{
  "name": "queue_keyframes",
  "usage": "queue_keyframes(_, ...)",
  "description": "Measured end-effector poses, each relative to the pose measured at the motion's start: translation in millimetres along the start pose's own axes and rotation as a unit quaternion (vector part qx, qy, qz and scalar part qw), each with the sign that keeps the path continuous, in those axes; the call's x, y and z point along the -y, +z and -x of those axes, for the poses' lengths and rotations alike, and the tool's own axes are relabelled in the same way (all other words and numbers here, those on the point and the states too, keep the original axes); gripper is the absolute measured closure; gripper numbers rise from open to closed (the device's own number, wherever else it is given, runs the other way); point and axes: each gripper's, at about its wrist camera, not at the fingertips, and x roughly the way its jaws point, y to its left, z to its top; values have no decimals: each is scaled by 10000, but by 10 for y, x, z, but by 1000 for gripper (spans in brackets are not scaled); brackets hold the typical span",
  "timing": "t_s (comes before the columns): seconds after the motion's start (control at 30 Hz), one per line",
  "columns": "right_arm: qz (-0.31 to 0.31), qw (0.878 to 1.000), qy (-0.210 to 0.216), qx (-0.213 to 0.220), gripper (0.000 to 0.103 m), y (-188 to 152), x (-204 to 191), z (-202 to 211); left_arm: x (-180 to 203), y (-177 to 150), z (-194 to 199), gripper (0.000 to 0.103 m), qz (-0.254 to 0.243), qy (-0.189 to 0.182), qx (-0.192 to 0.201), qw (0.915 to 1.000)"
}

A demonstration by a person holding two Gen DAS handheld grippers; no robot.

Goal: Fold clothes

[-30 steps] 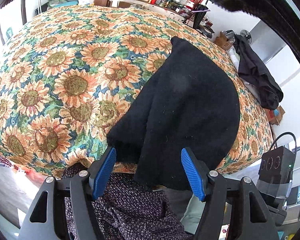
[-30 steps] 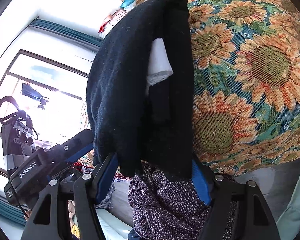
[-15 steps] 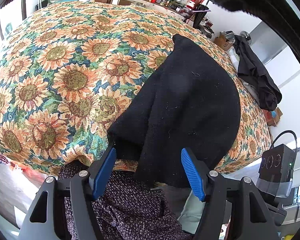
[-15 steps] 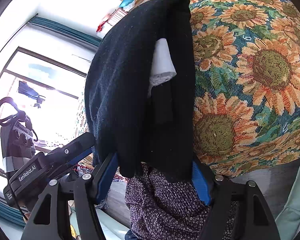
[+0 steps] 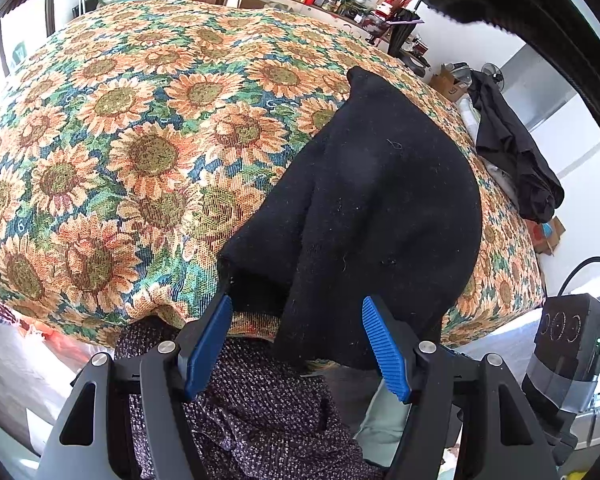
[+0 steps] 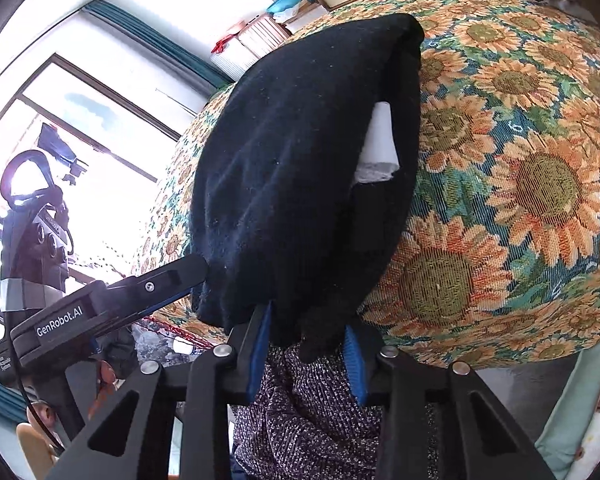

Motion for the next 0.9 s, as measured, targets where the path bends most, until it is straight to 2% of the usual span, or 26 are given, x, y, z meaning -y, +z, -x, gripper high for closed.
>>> queue_keyframes(0.13, -54, 10000, 59, -3, 67, -4, 11, -20, -7, 18, -7, 35, -2, 1, -5, 10000)
queue_keyframes(0.2, -92, 9999, 102, 0, 63, -7, 22, -36, -11, 23, -8, 35, 2, 2, -2, 10000)
queue_keyframes(0.27, -158, 9997, 177, 5, 50, -12, 36, -50, -15, 24, -3, 35, 3, 5, 9, 10000)
queue_keyframes(0.47, -473, 9974, 537, -32, 36, -9, 120, -97, -42, 31, 7, 35, 23, -3, 15, 10000)
queue_keyframes(0.67, -661, 9951, 732, -42, 31, 18, 221, -129, -98, 22, 52, 35, 98, 0, 114, 9999)
queue_keyframes(0.8, -815, 9932, 833, -52, 30, 184, 584, 64, -218, 11, 79, 35, 383, -124, 206, 9990)
queue_keyframes(0.9, -764, 9939, 792, -75, 30, 136, 410, -49, -335, 1, 84, 35, 705, -277, 220, 9969)
